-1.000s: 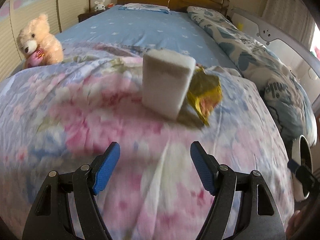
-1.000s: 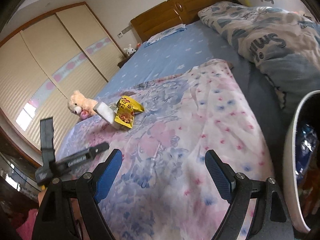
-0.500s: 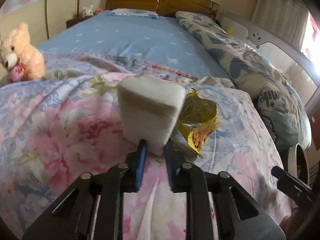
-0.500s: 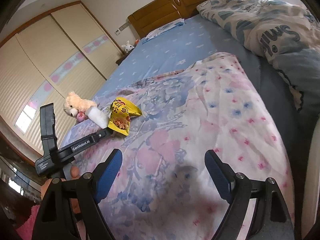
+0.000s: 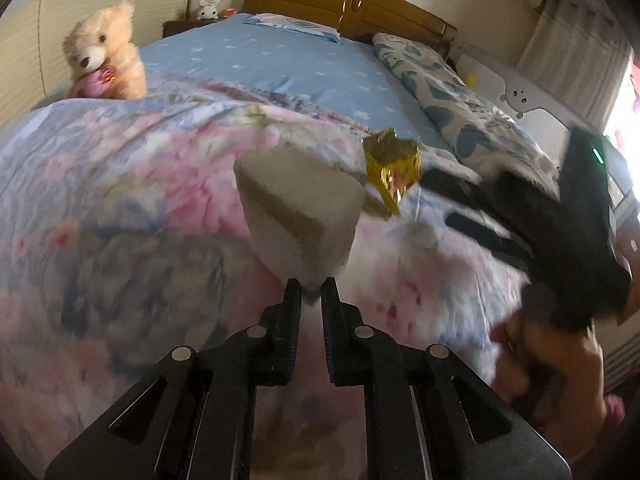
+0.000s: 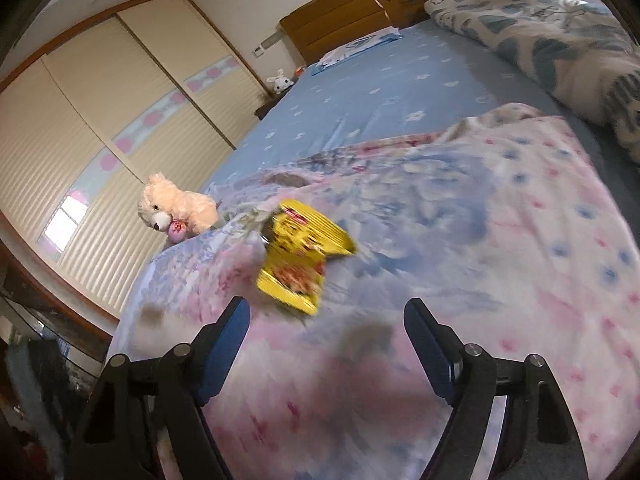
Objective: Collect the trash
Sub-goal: 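Grasp the yellow snack wrapper with the right tool and lift it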
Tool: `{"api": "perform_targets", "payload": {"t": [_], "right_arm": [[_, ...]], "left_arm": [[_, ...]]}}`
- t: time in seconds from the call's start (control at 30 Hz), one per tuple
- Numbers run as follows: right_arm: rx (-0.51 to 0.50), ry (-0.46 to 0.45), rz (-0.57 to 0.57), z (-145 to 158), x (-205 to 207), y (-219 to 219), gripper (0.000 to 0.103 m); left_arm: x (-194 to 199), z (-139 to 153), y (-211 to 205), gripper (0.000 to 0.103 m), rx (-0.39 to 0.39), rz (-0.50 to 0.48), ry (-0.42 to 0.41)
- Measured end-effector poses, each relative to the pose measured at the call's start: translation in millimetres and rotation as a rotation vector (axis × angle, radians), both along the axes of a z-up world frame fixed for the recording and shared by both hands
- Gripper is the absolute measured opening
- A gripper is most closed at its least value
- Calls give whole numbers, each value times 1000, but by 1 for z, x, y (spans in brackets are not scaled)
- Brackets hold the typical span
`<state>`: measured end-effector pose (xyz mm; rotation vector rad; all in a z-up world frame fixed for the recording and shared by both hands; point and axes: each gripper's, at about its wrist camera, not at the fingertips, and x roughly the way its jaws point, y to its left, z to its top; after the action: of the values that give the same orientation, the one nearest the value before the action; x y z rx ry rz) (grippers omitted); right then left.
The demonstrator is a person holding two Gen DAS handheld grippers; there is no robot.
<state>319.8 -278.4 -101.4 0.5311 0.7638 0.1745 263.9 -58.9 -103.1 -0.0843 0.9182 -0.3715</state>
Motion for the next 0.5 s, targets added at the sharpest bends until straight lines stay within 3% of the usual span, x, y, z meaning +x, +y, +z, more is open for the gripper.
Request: {"api": "perform_targets", "payload": {"t": [0.17, 0.2, 0.3, 0.5], "right_arm": [[11, 4, -2, -3, 21, 8, 76], [2, 9, -8, -5, 25, 10, 72], [18, 6, 0, -9, 30, 11, 43], [-14, -9, 10, 4, 0, 8, 29]], "left_arm": [[-6, -3, 6, 8, -18, 11, -1], [-5, -4, 5, 8, -13, 8, 2], [-7, -3, 2, 8, 2, -2, -14], [-14, 0, 0, 8, 17, -17, -36]]}}
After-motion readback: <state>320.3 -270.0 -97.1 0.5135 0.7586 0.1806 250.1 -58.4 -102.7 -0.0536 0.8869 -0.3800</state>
